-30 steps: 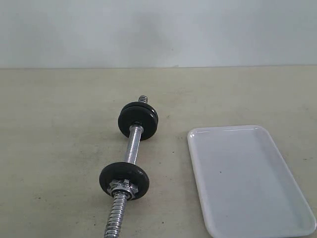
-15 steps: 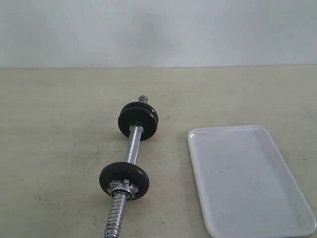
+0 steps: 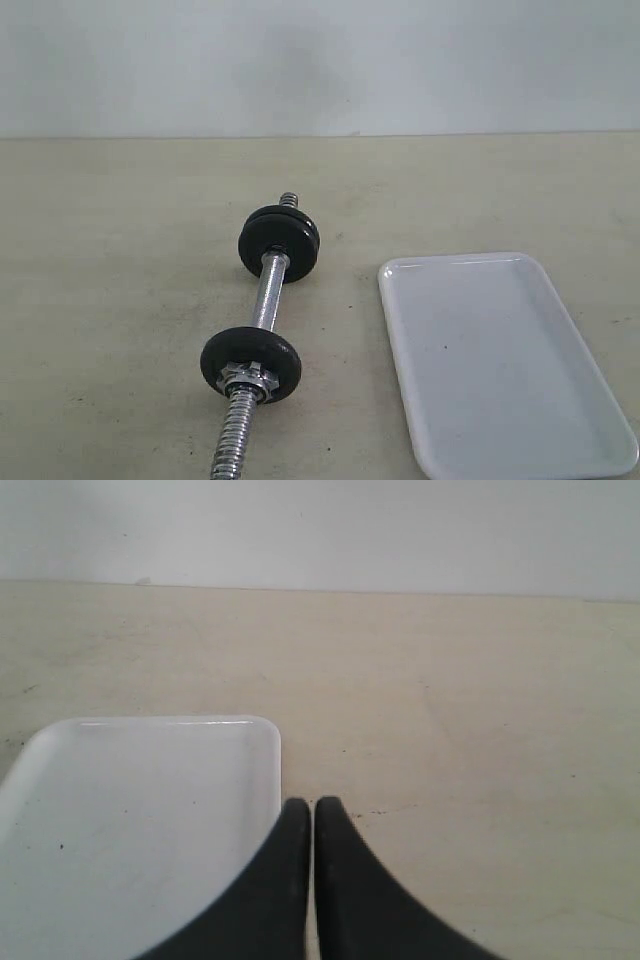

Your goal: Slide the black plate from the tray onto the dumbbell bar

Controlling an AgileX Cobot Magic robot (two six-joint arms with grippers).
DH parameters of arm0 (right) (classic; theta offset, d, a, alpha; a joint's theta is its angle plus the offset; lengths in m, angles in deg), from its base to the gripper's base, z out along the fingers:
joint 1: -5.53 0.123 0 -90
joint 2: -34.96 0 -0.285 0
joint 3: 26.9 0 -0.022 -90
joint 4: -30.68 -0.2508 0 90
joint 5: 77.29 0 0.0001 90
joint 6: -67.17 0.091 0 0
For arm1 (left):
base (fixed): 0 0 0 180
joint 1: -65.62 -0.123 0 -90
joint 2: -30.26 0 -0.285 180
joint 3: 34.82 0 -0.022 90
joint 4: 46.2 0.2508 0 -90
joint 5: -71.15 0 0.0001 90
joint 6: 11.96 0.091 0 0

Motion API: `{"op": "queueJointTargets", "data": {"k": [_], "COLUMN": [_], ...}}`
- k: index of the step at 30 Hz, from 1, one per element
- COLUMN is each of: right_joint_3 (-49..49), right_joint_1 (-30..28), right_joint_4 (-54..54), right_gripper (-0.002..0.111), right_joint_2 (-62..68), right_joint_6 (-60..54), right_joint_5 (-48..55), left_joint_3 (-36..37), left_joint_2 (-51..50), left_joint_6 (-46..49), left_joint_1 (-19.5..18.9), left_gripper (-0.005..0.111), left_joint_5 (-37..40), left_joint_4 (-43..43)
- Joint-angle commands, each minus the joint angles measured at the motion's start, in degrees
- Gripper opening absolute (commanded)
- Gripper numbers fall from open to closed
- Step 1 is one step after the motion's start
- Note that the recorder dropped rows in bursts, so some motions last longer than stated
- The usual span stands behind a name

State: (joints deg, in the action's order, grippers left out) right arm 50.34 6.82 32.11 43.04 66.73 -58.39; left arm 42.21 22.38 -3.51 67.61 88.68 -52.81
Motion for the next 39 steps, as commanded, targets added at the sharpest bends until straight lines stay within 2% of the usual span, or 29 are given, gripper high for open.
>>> {"op": "queueJointTargets", "data": {"k": [1,9,15,39], "right_joint_3": [0.0,0.0,0.0,0.0], "right_joint_1": [-0.1,-0.1,-0.1,-0.1], "right_joint_4": [0.3,0.3,0.3,0.3], "right_gripper": [0.000,0.000,0.000,0.000], "right_joint_2": [-0.3,-0.3,-0.3,-0.3], "right_joint_6": [0.1,0.1,0.1,0.1], "right_joint_5": [-0.2,-0.2,-0.2,-0.2], "left_joint_3": [0.2,0.2,0.2,0.2], "left_joint_2": [0.1,0.1,0.1,0.1], "left_joint_6": [-0.8,-1.6,-6.1,-5.9], "left_joint_1": [-0.2,-0.2,-0.2,-0.2], "left_gripper": [0.004,0.004,0.004,0.004], "left_joint_5": [0.1,0.1,0.1,0.1], "left_joint_4": [1.2,3.3,4.5,4.6]}}
